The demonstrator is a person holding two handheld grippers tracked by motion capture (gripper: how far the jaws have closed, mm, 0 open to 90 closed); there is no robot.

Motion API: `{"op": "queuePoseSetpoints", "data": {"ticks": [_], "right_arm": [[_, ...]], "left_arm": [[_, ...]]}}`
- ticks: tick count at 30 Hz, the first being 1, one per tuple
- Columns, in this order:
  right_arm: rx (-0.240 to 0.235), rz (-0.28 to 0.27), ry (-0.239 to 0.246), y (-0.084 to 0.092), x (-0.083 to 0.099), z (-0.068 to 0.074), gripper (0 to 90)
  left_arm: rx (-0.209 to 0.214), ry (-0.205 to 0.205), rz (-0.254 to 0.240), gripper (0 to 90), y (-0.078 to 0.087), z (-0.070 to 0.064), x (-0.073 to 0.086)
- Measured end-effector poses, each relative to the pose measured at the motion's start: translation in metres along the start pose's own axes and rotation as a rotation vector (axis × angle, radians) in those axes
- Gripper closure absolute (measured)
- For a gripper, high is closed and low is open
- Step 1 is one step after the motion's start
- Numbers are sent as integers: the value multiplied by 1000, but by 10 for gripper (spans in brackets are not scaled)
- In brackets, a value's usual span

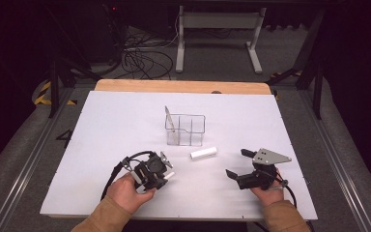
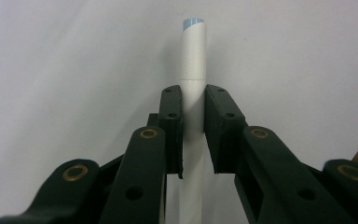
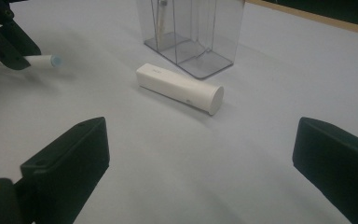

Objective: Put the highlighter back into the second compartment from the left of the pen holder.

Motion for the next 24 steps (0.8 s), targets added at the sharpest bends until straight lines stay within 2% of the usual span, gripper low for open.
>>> {"op": "queuePoseSetpoints", "data": {"ticks": [3, 4, 12, 19, 24], "right_arm": [[0, 0, 1, 0, 0, 0, 42], [0, 0, 2, 0, 0, 0, 42], [-1, 0, 2, 0, 0, 0, 42], [-1, 0, 3, 0, 0, 0, 42], [-2, 0, 7, 0, 0, 1, 42]], "left_arm": [[7, -9, -32, 777, 6, 1, -2], [16, 4, -54, 777, 8, 1, -3], [39, 8, -161, 777, 23, 2, -8], [69, 24, -280, 777, 41, 5, -15], [70, 25, -345, 777, 50, 5, -18]]}}
Point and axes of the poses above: each handheld gripper's, and its own axes: y roughly backward along the jaws, x roughly out of its underside, z roughly to its left, the point moved 7 cm from there along -y, roughly forward along the jaws, and after that the axes turned 10 degrees about y, right-handed, at the moved point
